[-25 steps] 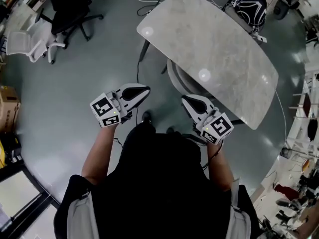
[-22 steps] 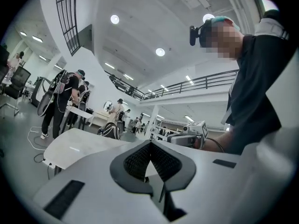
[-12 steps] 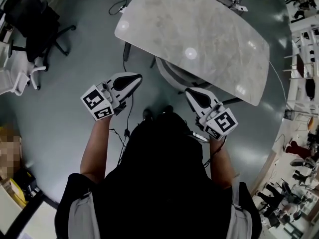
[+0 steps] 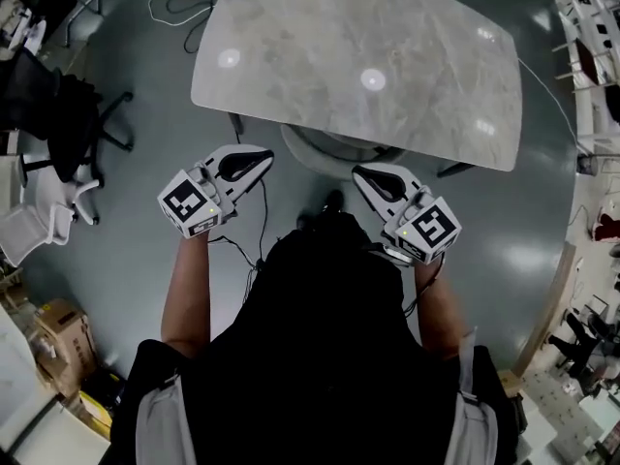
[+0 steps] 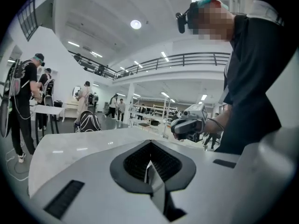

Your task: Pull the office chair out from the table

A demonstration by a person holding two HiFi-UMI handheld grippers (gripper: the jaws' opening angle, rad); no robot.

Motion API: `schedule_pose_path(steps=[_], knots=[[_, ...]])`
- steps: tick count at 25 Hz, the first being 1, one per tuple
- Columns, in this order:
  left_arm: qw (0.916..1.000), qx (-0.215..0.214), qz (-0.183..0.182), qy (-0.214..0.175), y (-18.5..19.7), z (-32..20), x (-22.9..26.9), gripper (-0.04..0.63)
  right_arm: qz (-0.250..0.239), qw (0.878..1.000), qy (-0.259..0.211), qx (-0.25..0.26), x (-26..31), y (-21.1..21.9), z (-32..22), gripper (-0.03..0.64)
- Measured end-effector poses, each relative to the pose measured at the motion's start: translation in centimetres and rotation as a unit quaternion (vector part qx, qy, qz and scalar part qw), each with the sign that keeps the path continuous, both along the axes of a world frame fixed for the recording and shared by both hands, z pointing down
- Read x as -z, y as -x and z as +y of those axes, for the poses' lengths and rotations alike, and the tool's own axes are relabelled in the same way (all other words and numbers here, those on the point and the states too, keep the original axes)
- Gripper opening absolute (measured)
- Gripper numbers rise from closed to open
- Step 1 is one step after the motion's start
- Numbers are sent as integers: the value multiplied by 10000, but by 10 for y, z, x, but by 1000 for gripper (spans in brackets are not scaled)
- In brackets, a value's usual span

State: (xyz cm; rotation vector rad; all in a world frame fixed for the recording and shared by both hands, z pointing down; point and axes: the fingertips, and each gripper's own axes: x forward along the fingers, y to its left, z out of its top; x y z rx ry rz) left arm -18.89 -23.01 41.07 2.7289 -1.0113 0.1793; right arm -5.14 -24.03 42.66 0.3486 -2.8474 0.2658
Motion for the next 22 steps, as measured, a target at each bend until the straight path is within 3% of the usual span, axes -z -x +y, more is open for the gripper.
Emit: schedule_pose_path(steps=[5,9,12,16,22], knots=[[9966,-552,-606,20,-27,-23,-7,12,192,9998,-101,14,-6,-5,-16,21],[9868,-1005,-1272,-17,-44,-32,-21,12,429,9989,-95,163,-17,0,-19,21],[9751,-1362,-1751,-15,-51,-38,-35,12,623,9975,-105,323,-28,13,-16,21],[9579,-1981,-2077,-38,-53,-42,-57,12,960,9945,-25,421,-53,37,-10,21],[9211,-3024,-2452,-55,-52,-47,-89,13,1437,9895,128,-12,-85,56,-17,23]])
